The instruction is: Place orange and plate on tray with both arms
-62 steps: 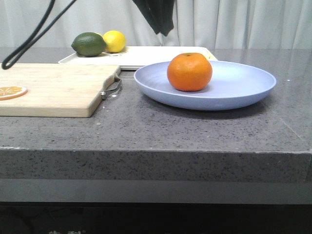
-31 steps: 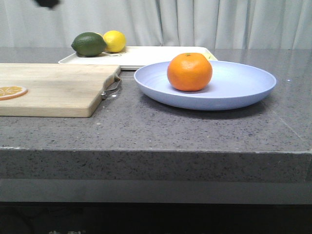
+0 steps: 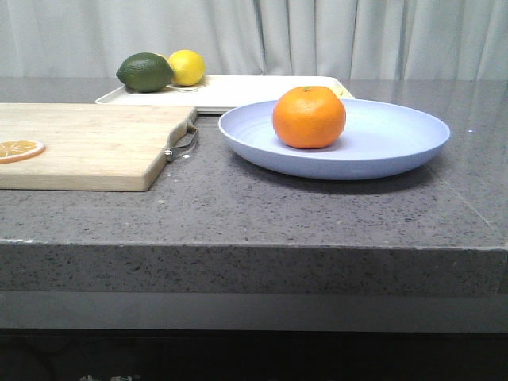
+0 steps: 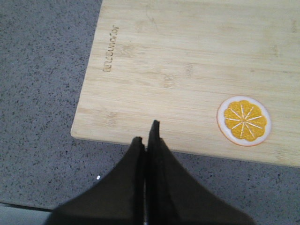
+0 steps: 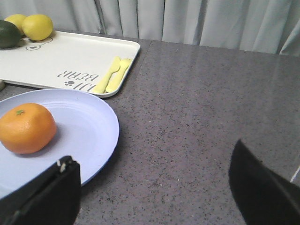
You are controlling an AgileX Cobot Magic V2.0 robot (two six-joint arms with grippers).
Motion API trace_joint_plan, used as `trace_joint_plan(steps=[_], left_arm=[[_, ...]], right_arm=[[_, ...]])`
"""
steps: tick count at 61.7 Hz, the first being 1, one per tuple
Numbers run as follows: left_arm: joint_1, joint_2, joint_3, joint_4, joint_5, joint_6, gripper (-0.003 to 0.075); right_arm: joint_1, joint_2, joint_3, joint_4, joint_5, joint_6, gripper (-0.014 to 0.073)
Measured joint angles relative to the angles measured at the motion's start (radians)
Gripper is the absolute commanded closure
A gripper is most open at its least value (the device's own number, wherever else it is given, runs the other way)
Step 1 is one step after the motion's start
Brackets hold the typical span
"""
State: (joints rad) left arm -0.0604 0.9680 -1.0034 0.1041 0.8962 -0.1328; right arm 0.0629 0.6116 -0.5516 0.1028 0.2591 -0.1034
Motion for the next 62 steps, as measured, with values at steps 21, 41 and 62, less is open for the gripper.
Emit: trace_joint_plan(steps=[21, 41, 62], left_arm=[[0.003, -0.498, 0.424, -0.042, -0.256, -0.006, 0.0738], [0.003, -0.852, 0.589, -0.042, -0.378, 0.042, 0.0738], [0.003, -0.881, 0.597, -0.042, -0.393, 0.045, 0.0738]], right_arm=[[0.000, 0.000, 0.000, 0.006, 0.002, 0.000, -0.0052], [0.000, 0.092, -0.049, 0.100, 0.028, 0.000, -0.0050], [0.000, 0.582, -0.345, 0.200, 0.199, 0.000, -0.0049]])
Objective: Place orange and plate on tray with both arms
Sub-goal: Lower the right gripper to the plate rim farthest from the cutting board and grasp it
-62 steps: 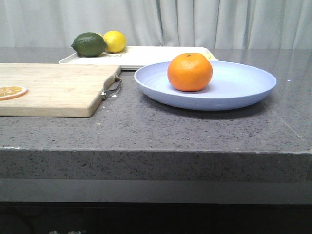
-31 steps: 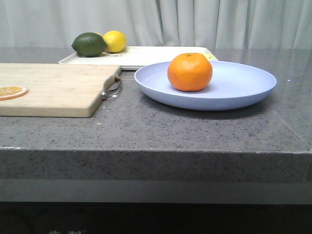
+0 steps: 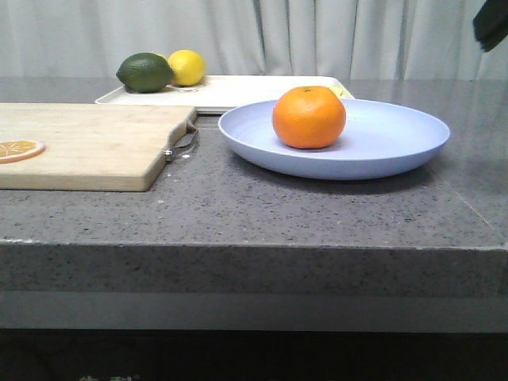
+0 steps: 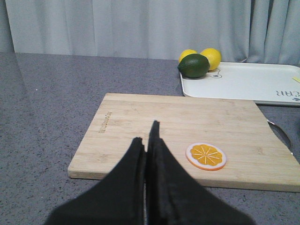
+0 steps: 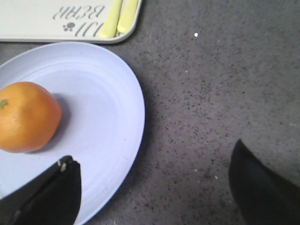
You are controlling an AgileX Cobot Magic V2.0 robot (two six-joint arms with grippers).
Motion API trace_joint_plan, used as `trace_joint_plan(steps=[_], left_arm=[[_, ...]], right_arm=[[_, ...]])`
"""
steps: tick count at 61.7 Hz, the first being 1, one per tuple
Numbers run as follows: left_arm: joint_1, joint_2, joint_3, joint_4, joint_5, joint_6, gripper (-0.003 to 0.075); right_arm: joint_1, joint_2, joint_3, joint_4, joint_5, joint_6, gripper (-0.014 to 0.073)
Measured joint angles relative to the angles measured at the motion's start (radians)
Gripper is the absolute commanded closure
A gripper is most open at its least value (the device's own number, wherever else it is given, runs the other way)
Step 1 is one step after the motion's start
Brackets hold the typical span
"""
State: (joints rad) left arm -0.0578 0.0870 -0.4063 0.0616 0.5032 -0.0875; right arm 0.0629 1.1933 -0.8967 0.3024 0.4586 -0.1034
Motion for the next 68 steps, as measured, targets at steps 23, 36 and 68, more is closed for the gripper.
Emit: trace_joint_plan(steps=[23, 36, 68], left_arm=[[0.000, 0.000, 0.001, 0.000, 0.000, 0.000, 0.0738], [0.000, 0.000, 0.001, 0.000, -0.001, 0.000, 0.0738], [0.000, 0.000, 0.001, 0.000, -0.001, 0.000, 0.0738]], right_arm=[[0.002, 0.406, -0.273, 0.055, 0.099, 0.000, 0.0053], [0.029, 0.472, -0.311, 0.058, 0.105, 0.000, 0.0216], [0.040, 0.499, -0.348, 0.091, 0.153, 0.004, 0.0653]])
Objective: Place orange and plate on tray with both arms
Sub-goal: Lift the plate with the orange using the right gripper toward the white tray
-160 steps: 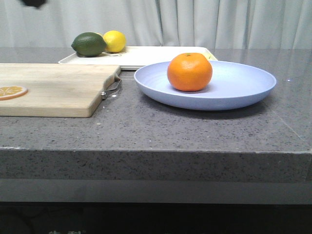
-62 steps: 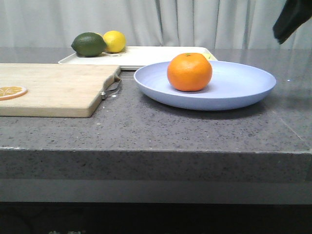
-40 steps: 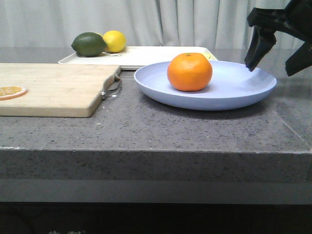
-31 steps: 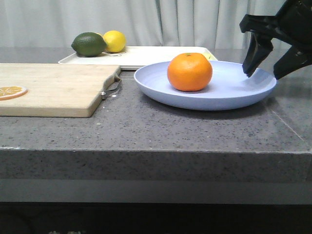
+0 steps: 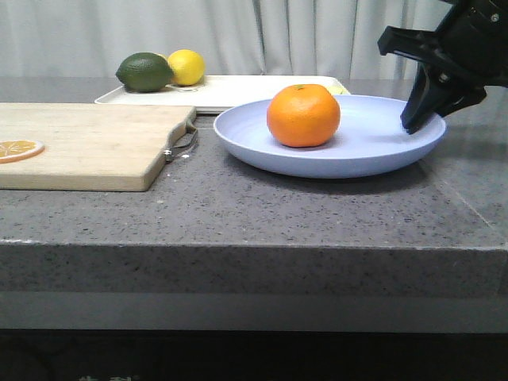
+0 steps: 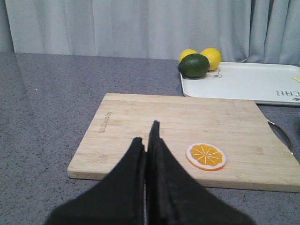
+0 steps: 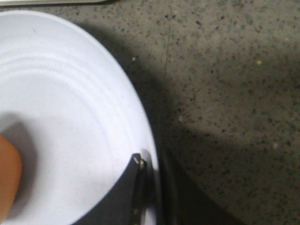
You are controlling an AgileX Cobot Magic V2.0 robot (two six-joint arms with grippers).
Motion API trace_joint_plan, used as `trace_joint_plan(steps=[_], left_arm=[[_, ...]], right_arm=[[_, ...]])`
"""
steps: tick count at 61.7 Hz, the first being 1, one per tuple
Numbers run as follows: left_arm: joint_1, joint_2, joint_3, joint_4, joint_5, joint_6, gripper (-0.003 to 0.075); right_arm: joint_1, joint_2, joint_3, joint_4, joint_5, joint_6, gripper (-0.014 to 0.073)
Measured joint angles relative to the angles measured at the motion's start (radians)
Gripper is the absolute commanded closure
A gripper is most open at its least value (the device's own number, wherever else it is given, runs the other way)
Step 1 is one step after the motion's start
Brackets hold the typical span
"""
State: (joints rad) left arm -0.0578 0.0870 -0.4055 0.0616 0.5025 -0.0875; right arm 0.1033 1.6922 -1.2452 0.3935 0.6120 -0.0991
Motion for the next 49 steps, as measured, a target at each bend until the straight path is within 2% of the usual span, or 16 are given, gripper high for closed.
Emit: trace_joint_plan(steps=[12, 23, 39, 49], left_arm=[[0.000, 0.000, 0.000, 0.000, 0.000, 0.000, 0.0738], [0.000, 0.000, 0.000, 0.000, 0.000, 0.000, 0.0738], [0.000, 0.000, 0.000, 0.000, 0.000, 0.000, 0.0738], [0.000, 0.000, 0.000, 0.000, 0.000, 0.000, 0.0738]], right_arm=[[0.000, 0.000, -0.098, 0.028, 0.087, -0.002, 0.0653], [0.000, 0.051, -0.257, 0.068, 0.189, -0.010, 0.0653], [0.002, 0.256, -0.599, 0.191, 0.285, 0.028, 0.0653], [0.003, 0.420, -0.842, 0.200, 0.307, 0.099, 0.0653]])
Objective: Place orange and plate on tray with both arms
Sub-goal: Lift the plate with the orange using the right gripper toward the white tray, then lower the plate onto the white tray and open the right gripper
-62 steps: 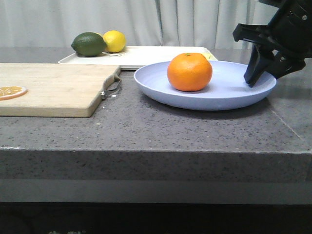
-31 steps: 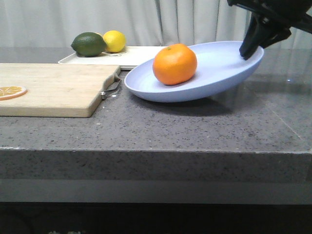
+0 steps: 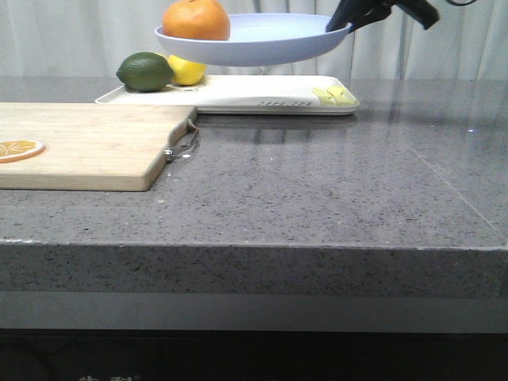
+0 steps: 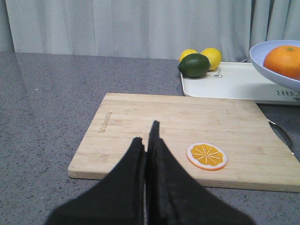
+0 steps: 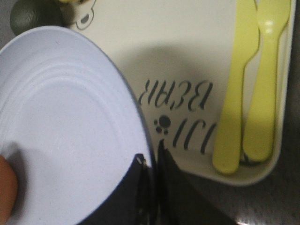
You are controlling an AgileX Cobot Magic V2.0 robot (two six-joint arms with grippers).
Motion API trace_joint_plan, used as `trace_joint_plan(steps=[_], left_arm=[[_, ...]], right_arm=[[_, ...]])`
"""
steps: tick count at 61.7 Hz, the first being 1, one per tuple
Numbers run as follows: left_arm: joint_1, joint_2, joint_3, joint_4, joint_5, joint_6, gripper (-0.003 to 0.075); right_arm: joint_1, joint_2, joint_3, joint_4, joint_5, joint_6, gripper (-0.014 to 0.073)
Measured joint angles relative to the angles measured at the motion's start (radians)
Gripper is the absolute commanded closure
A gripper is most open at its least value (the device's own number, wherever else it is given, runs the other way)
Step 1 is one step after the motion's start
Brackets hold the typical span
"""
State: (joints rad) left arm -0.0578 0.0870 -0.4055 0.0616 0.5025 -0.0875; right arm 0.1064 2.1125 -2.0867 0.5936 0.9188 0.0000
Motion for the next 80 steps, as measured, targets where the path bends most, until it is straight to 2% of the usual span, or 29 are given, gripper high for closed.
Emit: trace_joint_plan(steps=[19, 29, 54, 58, 70, 80], left_arm=[[0.000, 0.000, 0.000, 0.000, 0.000, 0.000, 0.0738], [0.000, 0.000, 0.000, 0.000, 0.000, 0.000, 0.0738], [0.000, 0.000, 0.000, 0.000, 0.000, 0.000, 0.0738], [0.000, 0.000, 0.000, 0.000, 0.000, 0.000, 0.0738], [0.000, 0.000, 0.000, 0.000, 0.000, 0.000, 0.0738], [0.000, 0.000, 0.000, 0.000, 0.000, 0.000, 0.0738]], right_arm=[[0.003, 0.311, -0.418, 0.000, 0.018, 0.166, 0.0652], [0.007, 0.429, -0.560, 0.000, 0.010, 0.215, 0.0652], [0.007, 0.498, -0.596, -0.081, -0.050, 0.241, 0.0643], [0.007, 0.498, -0.596, -0.085, -0.052, 0.241, 0.0610], [0.017, 0.498, -0.598, -0.085, -0.066, 0.244, 0.0382], [0.039, 0.498, -0.598, -0.083, -0.074, 0.220, 0.0256]])
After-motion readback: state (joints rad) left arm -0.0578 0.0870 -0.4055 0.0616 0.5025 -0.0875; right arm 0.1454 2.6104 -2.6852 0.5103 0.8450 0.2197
